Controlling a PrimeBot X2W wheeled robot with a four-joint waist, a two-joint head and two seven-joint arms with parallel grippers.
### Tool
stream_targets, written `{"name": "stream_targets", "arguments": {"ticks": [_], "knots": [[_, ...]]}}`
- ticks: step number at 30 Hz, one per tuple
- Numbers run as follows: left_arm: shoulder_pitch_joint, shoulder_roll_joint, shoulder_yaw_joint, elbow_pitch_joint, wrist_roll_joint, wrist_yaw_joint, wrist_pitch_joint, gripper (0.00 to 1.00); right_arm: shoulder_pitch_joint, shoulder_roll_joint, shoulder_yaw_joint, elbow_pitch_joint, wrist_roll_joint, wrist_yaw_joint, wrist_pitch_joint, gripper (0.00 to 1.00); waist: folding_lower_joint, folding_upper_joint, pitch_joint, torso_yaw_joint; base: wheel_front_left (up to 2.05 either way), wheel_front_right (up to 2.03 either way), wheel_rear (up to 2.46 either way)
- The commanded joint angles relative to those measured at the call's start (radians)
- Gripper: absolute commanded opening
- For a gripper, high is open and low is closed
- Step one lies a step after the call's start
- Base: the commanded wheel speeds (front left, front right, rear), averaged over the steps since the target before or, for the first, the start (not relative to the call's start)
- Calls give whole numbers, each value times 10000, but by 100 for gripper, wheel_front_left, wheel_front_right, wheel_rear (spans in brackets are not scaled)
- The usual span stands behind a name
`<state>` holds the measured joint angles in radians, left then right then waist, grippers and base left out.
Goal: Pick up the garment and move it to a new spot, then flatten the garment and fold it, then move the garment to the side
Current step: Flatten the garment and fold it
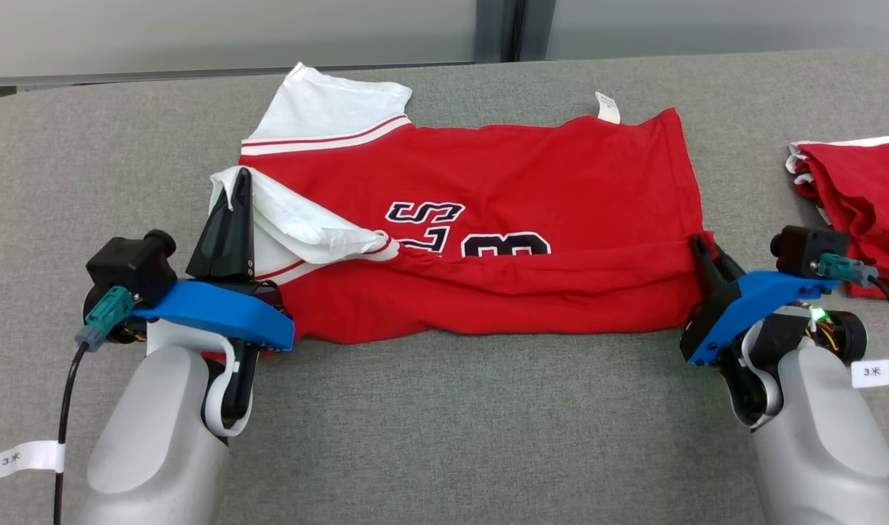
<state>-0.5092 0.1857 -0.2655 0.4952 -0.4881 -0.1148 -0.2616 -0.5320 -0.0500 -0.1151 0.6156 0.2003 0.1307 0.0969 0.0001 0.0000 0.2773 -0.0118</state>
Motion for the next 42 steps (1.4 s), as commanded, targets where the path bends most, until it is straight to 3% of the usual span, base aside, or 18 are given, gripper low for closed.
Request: {"name": "stream_targets", "arguments": {"ticks": [1, 8, 17, 28, 35, 37, 39, 40, 42], "knots": [[-198, -37, 35, 137, 1, -87, -38, 100, -317, -11, 31, 189, -83, 1, -49, 100, -1, 0, -4, 0, 0, 0, 0], [-57, 98, -197, 463, -131, -155, -42, 100, -622, -11, 326, 293, -9, 1, -833, 100, -1, 0, -203, 5, 0, 0, 0], [1377, 376, -124, -125, -608, -88, 149, 100, 694, -12, 255, -894, 24, 1, -1169, 100, -1, 0, -691, 94, 0, 0, 0], [3810, 488, 507, -1254, -2457, 825, 2998, 100, 3353, -11, 192, -3799, -84, 1, -93, 100, -1, 0, -869, 11, 0, 0, 0], [3824, 301, 815, -1568, -3277, 1075, 3759, 100, 3407, -9, 220, -4193, 34, 1, 434, 100, -1, 0, -570, -99, 0, 0, 0], [3736, 296, 734, -1496, -3287, 1080, 3902, 80, 3261, -10, 233, -4090, 13, 1, 499, 100, -1, 0, -479, -114, 0, 0, 0], [3650, 248, 728, -1457, -3357, 1070, 3937, 48, 3101, -10, 215, -3932, 68, 1, 561, 100, -1, 0, -406, -114, 0, 0, 0], [3609, 230, 719, -1447, -3368, 1059, 3924, 40, 3034, -10, 204, -3829, 75, 1, 600, 100, -1, 0, -370, -110, 0, 0, 0], [3509, 212, 707, -1455, -3326, 977, 3810, 0, 2867, -10, 155, -3584, 131, 1, 642, 100, -1, 0, -310, -91, 0, 0, 0]]}}
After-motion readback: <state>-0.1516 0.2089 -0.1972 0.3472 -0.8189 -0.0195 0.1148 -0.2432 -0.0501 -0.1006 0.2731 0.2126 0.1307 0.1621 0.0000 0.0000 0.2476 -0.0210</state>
